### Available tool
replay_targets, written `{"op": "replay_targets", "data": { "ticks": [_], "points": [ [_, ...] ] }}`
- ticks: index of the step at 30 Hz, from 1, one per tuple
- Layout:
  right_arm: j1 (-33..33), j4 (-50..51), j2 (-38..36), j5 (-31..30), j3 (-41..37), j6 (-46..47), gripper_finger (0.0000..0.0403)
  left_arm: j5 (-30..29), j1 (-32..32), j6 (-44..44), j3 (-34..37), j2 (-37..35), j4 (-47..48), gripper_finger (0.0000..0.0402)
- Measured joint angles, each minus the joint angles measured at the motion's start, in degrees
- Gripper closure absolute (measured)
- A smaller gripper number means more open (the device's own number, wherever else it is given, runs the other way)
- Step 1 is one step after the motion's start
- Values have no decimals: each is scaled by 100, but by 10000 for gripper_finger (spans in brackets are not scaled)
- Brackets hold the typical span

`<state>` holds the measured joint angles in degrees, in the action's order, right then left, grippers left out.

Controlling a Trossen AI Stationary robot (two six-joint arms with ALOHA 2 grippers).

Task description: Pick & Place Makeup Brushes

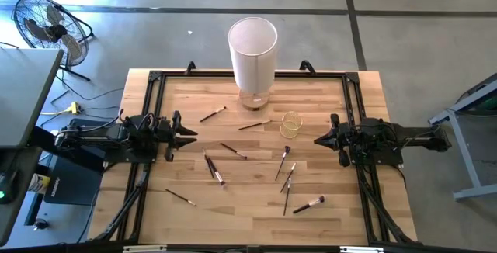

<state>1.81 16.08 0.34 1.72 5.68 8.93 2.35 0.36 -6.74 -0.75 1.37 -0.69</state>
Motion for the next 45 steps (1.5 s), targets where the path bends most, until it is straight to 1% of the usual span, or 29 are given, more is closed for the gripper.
{"op": "replay_targets", "data": {
  "ticks": [12, 15, 16, 20, 23, 25, 28, 32, 34, 36, 39, 42, 45],
  "points": [
    [1, 0, 1, 0, 1, 0, 402, -20, 0, 2, 0, 0, -54, 305],
    [1, 0, 2, 0, 0, 0, 402, -23, 0, 40, -110, 2, 8, 306],
    [1, 0, 1, 0, -1, 0, 402, -18, 0, 115, -206, 36, 165, 310],
    [2, 0, 1, 0, 1, 0, 402, 78, -90, 675, -714, 424, 101, 343],
    [2, 0, 2, 0, -1, 0, 402, 79, -365, 1005, -1107, 1048, 215, 376],
    [0, -2, 2, 2, -1, 0, 402, -70, -609, 1061, -1464, 1588, 475, 393],
    [2, -2, 2, 0, 1, 0, 402, -555, -1039, 1078, -2081, 2481, 1040, 398],
    [2, -2, 2, 2, 1, 0, 402, -1435, -1617, 1154, -2919, 3830, 1573, 400],
    [0, -2, 2, 1, 1, 0, 402, -1673, -1857, 1341, -3383, 4469, 1781, 400],
    [2, -2, 2, 2, 0, 0, 402, -1738, -2037, 1545, -3836, 5066, 2039, 400],
    [0, -8, 2, 0, 0, 0, 402, -1741, -2185, 1590, -4460, 5907, 2483, 400],
    [1, -20, 2, 0, -1, 0, 402, -1749, -2180, 1594, -5021, 6640, 2842, 399],
    [0, -38, 2, 0, -5, 0, 402, -1744, -2175, 1651, -5437, 7234, 3311, 394]
  ]
}}
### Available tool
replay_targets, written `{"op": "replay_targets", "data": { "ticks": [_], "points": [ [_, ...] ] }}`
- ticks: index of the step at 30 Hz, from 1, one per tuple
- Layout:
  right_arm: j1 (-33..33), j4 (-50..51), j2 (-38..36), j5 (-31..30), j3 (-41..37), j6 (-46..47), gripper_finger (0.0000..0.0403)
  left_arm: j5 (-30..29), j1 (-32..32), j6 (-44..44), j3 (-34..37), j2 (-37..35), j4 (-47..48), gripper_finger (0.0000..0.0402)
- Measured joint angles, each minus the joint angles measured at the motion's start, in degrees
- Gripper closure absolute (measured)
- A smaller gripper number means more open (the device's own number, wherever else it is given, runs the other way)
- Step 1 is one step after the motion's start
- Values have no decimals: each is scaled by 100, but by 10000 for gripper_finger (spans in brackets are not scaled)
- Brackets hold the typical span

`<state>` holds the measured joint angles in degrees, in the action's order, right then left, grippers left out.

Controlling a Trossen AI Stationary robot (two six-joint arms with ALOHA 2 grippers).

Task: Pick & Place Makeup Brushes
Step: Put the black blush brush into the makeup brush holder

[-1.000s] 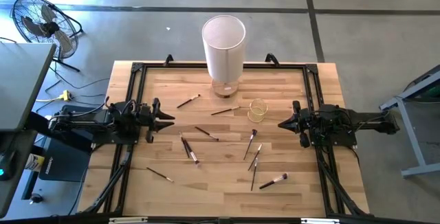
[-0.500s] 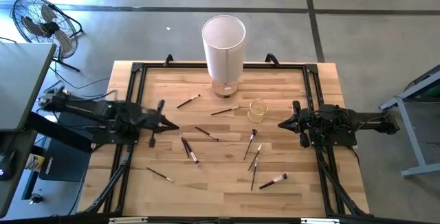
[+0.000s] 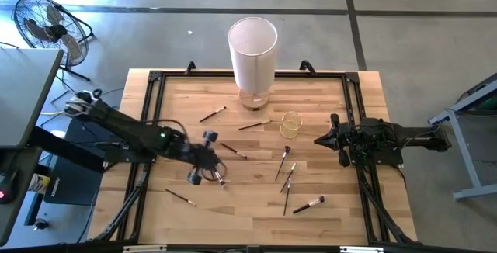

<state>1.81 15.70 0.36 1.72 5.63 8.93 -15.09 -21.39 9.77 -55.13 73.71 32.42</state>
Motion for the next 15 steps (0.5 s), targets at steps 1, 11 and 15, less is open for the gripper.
{"op": "replay_targets", "data": {
  "ticks": [1, 11, 15],
  "points": [
    [1, -1, 0, 0, 0, 0, 402, 9, -2, 123, -128, 177, 127, 389],
    [-1, -4, 0, 0, 0, 0, 402, 793, -13, 1096, -401, 1567, 426, 310],
    [1, -4, 0, 1, 0, 0, 402, 945, -129, 1146, -401, 1924, 403, 292]
  ]
}}
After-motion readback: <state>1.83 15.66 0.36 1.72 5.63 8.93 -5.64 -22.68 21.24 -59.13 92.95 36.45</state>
